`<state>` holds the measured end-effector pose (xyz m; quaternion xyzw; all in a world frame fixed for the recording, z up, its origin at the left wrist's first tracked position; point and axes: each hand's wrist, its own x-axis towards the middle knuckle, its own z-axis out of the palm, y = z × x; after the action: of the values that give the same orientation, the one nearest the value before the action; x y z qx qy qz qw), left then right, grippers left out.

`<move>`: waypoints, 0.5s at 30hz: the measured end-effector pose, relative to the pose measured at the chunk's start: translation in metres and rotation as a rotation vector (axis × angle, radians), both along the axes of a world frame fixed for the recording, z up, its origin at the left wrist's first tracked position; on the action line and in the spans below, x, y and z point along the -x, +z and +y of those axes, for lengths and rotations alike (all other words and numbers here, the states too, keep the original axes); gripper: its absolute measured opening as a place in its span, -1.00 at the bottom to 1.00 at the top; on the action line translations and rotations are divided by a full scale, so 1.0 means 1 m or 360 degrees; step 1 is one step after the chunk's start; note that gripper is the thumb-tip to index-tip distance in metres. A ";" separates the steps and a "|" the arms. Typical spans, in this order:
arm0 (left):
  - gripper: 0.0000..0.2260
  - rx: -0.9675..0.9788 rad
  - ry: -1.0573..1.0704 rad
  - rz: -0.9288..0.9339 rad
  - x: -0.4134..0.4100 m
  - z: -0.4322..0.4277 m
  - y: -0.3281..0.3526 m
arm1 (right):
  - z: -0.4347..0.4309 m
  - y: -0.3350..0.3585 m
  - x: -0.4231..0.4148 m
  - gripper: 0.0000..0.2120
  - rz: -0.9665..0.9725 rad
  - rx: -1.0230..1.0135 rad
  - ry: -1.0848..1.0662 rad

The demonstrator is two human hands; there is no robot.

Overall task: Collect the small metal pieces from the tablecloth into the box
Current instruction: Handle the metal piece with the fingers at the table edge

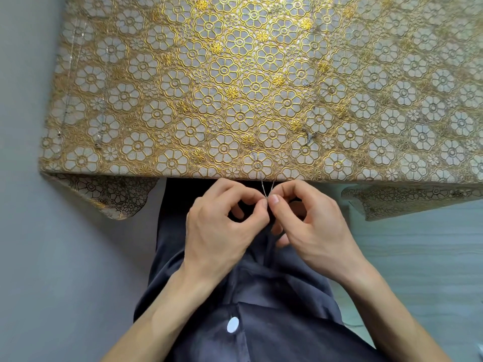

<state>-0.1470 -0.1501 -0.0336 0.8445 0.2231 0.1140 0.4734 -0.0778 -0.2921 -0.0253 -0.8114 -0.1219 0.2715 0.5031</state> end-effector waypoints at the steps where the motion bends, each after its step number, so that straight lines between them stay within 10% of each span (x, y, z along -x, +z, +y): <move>1: -0.91 -0.0040 -0.0013 0.0002 0.000 -0.001 0.000 | -0.001 -0.001 0.000 -0.89 -0.0050 0.0030 0.0028; 15: -0.93 -0.0006 -0.0058 -0.0012 -0.002 0.001 0.003 | -0.001 0.000 -0.002 -0.89 -0.0062 -0.0021 0.0124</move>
<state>-0.1453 -0.1491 -0.0301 0.8489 0.2058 0.1089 0.4744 -0.0755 -0.2931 -0.0248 -0.8079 -0.1649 0.2742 0.4950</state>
